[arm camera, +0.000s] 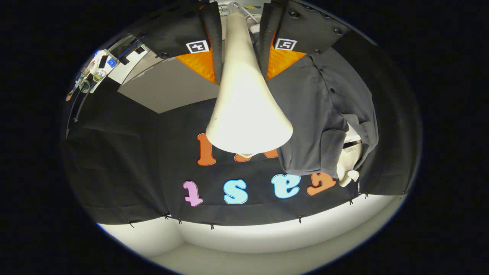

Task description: Iron the clothes twice with a garment steamer, once on the left side and once on the right side.

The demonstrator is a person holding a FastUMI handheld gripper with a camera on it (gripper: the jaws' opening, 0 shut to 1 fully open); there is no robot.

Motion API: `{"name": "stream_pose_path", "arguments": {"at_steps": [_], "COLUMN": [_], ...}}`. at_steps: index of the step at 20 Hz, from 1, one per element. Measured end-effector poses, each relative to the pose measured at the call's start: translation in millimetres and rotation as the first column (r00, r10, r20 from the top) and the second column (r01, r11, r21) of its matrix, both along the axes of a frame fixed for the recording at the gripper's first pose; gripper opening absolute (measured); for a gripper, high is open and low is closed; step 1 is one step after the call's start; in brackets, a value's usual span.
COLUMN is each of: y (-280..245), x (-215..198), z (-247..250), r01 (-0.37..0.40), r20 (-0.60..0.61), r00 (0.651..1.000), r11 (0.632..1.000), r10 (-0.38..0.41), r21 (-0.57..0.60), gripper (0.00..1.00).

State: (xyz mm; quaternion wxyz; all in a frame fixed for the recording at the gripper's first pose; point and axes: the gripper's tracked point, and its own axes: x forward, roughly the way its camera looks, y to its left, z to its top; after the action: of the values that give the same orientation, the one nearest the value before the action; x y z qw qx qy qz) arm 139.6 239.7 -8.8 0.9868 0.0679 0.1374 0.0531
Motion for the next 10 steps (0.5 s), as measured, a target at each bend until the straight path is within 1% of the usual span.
{"name": "stream_pose_path", "arguments": {"at_steps": [6, 10], "y": [68.9, 110.9], "x": [-4.3, 7.0], "z": [5.3, 5.5], "r01": [-0.033, -0.065], "r20": [0.017, 0.016], "r00": [0.999, 0.998], "r11": [0.999, 0.998], "r10": [0.033, 0.065], "r21": [-0.004, -0.012], "gripper": [0.49, 0.49]}}
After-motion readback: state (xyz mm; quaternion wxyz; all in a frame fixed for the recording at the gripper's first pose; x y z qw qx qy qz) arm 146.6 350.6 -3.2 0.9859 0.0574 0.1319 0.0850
